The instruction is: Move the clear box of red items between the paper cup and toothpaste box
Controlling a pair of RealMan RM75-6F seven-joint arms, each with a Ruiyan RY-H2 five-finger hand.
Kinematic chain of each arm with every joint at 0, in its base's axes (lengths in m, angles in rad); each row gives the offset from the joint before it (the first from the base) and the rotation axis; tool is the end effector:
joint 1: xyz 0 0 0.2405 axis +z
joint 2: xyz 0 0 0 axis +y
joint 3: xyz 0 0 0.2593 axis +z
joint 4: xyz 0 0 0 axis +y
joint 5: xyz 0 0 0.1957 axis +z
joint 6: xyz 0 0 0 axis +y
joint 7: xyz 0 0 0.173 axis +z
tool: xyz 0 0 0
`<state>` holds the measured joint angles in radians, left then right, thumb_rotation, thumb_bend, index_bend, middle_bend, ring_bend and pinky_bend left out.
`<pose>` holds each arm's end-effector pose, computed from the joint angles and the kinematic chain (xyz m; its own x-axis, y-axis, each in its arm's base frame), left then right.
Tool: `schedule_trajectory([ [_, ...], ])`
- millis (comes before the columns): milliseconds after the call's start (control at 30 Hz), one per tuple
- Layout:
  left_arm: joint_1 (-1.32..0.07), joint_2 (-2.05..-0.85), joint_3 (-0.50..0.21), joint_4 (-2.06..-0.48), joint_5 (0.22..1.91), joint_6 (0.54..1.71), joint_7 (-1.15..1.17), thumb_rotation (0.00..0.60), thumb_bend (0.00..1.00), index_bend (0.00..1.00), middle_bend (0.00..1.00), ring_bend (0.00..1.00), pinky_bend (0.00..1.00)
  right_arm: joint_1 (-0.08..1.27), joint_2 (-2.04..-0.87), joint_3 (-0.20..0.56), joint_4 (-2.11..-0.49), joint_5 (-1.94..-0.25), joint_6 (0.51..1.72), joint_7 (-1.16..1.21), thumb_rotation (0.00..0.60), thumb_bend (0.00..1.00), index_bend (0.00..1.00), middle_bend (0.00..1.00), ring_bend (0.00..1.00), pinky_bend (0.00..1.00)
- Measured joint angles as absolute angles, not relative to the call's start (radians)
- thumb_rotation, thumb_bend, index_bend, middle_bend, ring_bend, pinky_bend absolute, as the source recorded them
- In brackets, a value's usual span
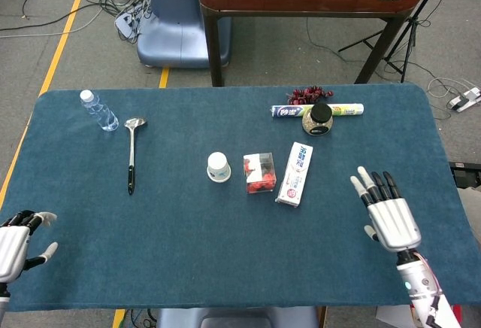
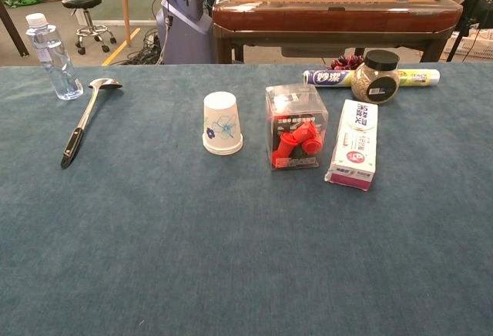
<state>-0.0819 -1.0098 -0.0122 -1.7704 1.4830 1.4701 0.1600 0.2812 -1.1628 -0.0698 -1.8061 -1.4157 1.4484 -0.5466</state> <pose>-0.2926 0.1986 0.1862 0.4949 0.0604 0.8668 0.8685 -0.0009 -0.4958 -0.2511 -0.2329 0.1240 0.6740 -0.0640 0.7360 -0.7347 -0.1623 0.6587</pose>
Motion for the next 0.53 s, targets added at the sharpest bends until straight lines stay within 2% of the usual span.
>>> schedule_trajectory([
  [233,-0.074,-1.006,-0.015,-1.786,1.487,1.483,0.164,0.6,0.26,0.37,0.41,0.26,0.36,0.176,-1.149,-0.081,-1.769,-1.487,1.598,-0.412,0.6,0.0,0.05,0.02,0.0,0.0],
  [533,-0.09,-1.021,-0.017,-1.778,1.479,1.447,0.166,0.6,0.26,0.37,0.41,0.27,0.39,0.099,-1.137,-0.066,-1.716,-1.568,1.692,-0.3,0.6,0.0,0.06,0.03,0.0,0.0],
])
